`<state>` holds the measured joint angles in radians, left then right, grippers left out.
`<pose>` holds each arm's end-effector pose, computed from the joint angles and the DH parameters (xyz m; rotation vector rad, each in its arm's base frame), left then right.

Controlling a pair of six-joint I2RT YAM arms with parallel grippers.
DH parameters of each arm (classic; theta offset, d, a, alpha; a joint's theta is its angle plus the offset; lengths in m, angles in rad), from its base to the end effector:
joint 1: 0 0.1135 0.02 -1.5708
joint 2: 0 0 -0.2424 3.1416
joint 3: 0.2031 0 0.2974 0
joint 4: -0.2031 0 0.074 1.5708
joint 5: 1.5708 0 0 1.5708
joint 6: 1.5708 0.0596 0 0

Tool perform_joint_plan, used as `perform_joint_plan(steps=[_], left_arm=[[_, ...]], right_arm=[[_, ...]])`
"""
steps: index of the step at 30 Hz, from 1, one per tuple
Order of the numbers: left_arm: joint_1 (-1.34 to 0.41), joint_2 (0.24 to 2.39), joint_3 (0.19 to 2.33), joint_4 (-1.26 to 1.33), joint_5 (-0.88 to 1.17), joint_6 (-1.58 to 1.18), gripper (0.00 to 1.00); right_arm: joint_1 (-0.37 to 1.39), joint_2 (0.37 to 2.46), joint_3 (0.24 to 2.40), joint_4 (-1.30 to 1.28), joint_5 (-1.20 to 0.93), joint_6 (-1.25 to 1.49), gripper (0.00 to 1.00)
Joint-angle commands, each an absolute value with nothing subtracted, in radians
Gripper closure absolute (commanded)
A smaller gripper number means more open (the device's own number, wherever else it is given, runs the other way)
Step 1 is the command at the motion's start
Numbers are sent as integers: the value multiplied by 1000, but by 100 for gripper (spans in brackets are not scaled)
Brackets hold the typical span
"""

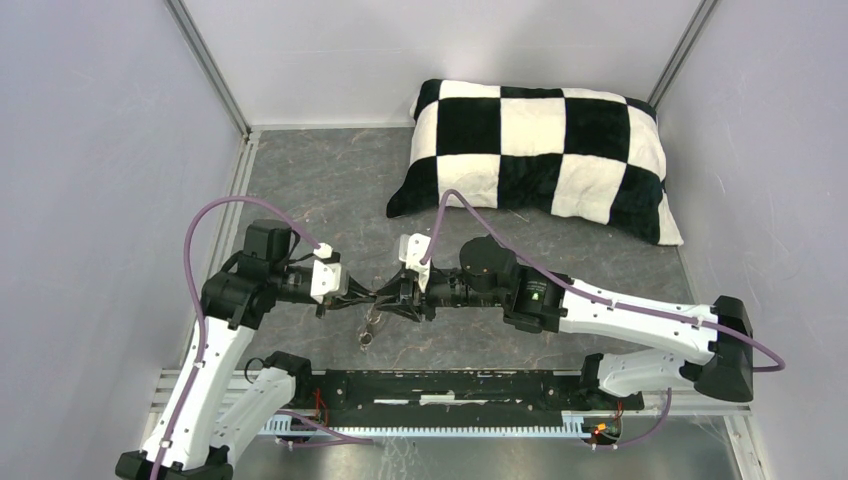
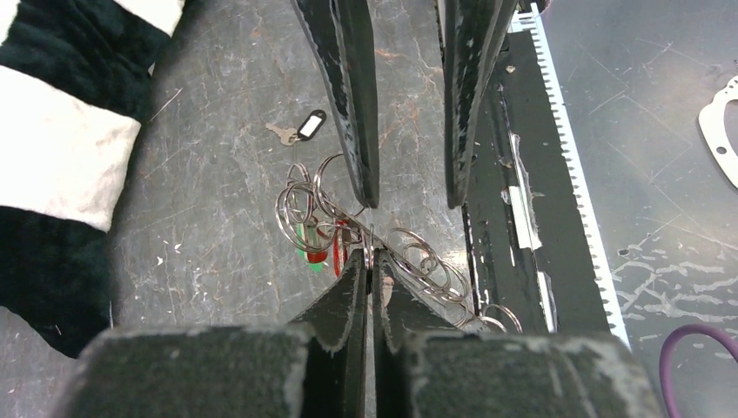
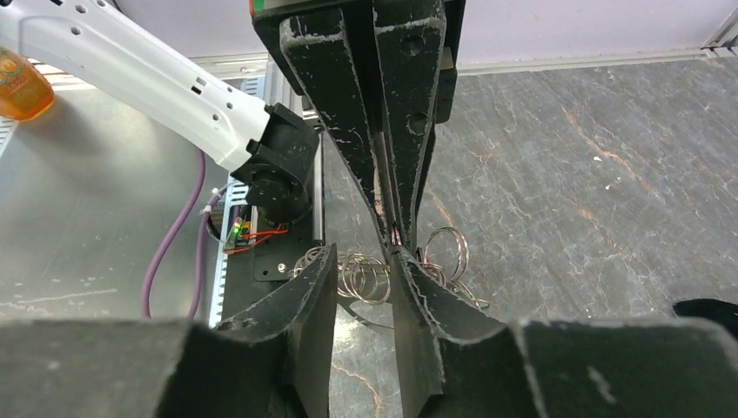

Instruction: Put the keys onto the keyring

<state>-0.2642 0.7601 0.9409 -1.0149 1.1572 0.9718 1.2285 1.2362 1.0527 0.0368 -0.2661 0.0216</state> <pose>0.1652 -0.1012 0.3193 1.5093 1.2864 -0.9211 0.1087 0.3518 0.3291 -1.2203 1.3957 1.1300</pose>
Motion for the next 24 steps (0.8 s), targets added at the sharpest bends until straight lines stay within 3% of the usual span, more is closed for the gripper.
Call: perform_joint_plan(steps=[1,15,24], left_arm=[[-267,753,971,-986,1175,911,98],[-270,707,976,-982,1211,938,98],[-276,678,971,-1015,1228,988,98]], right_arm=[[1231,1255,1098,78,-276,16,67],[1231,1296,1108,88,-233,8,77],[1232,1287,1108,95,-206,-21,90]])
